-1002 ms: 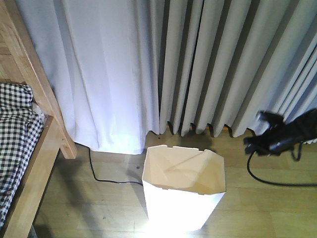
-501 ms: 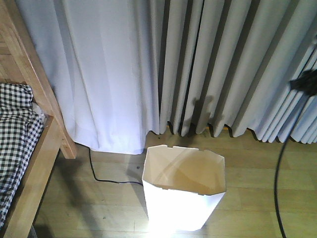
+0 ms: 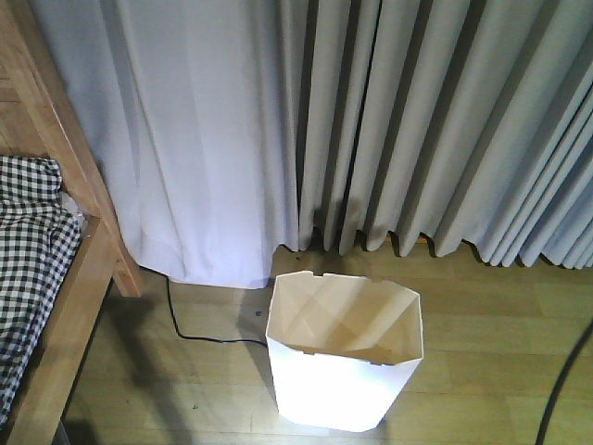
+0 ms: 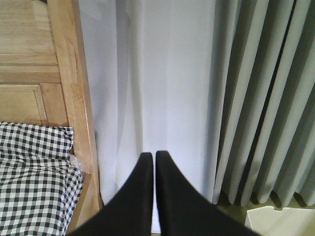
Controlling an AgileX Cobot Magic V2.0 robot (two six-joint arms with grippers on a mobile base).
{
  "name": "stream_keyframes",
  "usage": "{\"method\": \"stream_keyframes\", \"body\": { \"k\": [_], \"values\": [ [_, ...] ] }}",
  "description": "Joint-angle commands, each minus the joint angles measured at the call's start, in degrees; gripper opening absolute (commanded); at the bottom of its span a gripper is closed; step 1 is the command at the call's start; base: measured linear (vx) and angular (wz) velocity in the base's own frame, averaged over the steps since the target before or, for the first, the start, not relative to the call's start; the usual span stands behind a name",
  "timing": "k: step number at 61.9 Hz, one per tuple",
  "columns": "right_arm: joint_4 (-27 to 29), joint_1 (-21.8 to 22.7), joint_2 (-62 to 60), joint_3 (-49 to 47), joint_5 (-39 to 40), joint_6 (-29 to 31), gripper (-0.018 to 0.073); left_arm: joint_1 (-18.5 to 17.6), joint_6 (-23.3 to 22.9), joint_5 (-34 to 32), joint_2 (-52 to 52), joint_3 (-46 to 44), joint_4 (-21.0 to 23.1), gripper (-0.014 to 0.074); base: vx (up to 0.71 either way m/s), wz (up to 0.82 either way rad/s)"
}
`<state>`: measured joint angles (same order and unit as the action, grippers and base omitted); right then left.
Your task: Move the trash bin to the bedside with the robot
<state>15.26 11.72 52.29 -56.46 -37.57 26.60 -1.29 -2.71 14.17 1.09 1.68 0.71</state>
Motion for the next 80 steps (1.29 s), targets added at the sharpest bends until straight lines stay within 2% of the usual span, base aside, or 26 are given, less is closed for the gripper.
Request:
{"method": "stream_keyframes", "body": {
  "k": [1, 20, 37, 42, 45, 55, 80],
  "values": [
    [0.5, -3.17, -5.72, 2.21, 6.15, 0.15, 0.0345, -0.32, -0.5, -4.17, 0.57, 1.66, 0.23, -0.0006, 0.0, 0.0],
    [-0.15, -9.31, -29.44, 22.78, 16.42, 0.09, 0.0345, -0.32, -0.5, -4.17, 0.57, 1.66, 0.23, -0.0006, 0.0, 0.0],
    [1.26, -9.25, -43.36, 41.23, 27.29, 0.09, 0.0344, -0.32, -0.5, -4.17, 0.57, 1.66, 0.23, -0.0006, 0.0, 0.0],
    [1.64, -9.25, -43.92, 43.33, 28.39, 0.09, 0.0325, -0.32, -0.5, -4.17, 0.57, 1.66, 0.23, -0.0006, 0.0, 0.0],
    [1.81, -9.25, -43.92, 44.09, 28.64, 0.09, 0.0279, -0.32, -0.5, -4.17, 0.57, 1.66, 0.23, -0.0006, 0.0, 0.0],
    [4.73, -9.25, -43.92, 44.38, 30.05, 0.09, -0.0017, -0.32, -0.5, -4.17, 0.57, 1.66, 0.23, -0.0006, 0.0, 0.0],
    [4.85, -9.25, -43.92, 44.38, 29.98, 0.09, -0.001, -0.32, -0.5, -4.17, 0.57, 1.66, 0.23, -0.0006, 0.0, 0.0]
  ]
}}
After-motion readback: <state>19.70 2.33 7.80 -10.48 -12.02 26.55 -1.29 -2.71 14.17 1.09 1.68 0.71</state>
